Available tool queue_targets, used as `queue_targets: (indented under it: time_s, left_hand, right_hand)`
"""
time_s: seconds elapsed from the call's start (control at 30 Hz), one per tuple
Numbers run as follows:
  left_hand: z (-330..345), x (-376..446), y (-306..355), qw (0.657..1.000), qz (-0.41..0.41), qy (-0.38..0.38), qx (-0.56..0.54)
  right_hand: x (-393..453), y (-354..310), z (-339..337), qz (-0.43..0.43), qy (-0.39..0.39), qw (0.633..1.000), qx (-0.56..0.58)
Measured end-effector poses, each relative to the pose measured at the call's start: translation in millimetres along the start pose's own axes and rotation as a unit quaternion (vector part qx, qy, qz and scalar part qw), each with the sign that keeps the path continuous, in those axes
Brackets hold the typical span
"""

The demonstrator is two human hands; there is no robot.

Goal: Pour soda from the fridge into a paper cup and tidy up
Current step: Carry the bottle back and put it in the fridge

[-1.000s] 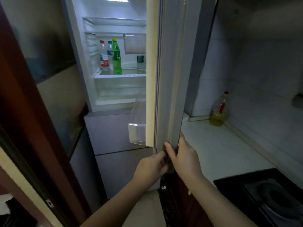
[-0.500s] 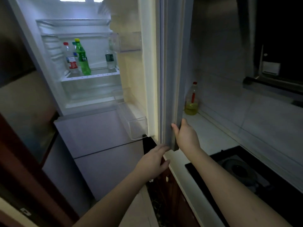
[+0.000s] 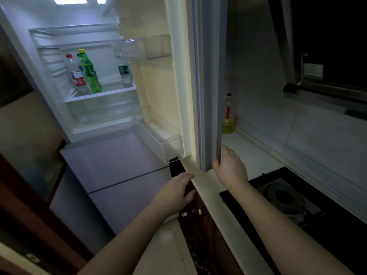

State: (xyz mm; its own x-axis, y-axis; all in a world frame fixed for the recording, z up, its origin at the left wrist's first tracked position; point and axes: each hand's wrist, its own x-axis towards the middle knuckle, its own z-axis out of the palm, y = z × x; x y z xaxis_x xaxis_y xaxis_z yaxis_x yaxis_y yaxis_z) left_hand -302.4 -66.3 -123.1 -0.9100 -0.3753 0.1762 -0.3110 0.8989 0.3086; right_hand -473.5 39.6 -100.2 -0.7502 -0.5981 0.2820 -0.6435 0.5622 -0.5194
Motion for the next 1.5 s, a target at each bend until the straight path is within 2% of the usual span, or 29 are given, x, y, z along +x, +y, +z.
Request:
queue_targets:
  time_s: [0.13,0.3,0.43,0.6,0.83,0.93,1.23,1.5]
  left_hand:
    - [-4,-8,6,0.999,0.000,-0.019,0.043]
    - [-6,-19,17,0.989,0.037,-0.035,0.136]
    - [-9,-27,25,0.982,0.067,-0.027,0.174]
    - [-1,-42,33,0.975,0.093,-0.043,0.195]
    - [12,-80,59,0.971,0.157,-0.035,0.176]
    - [19,-88,80,0.965,0.191,-0.058,0.171]
    - [45,-112,171,0.939,0.299,-0.084,0.146]
    - [79,-148,280,0.900,0.403,-0.107,0.125]
  right_hand:
    - [-22,16,0,-0.022,-0.036,0.996,-0.076]
    - [-55,23,-12,-0.105,-0.019,0.986,-0.127]
    - [-85,28,-17,-0.109,-0.010,0.979,-0.174]
    - [-131,33,-23,-0.058,0.027,0.973,-0.221]
    - [-204,30,-39,0.008,0.024,0.970,-0.242]
    - [-239,36,-53,0.041,0.038,0.966,-0.252]
    - [-341,73,-108,0.166,0.069,0.938,-0.297]
    - [-425,119,-161,0.255,0.115,0.902,-0.329]
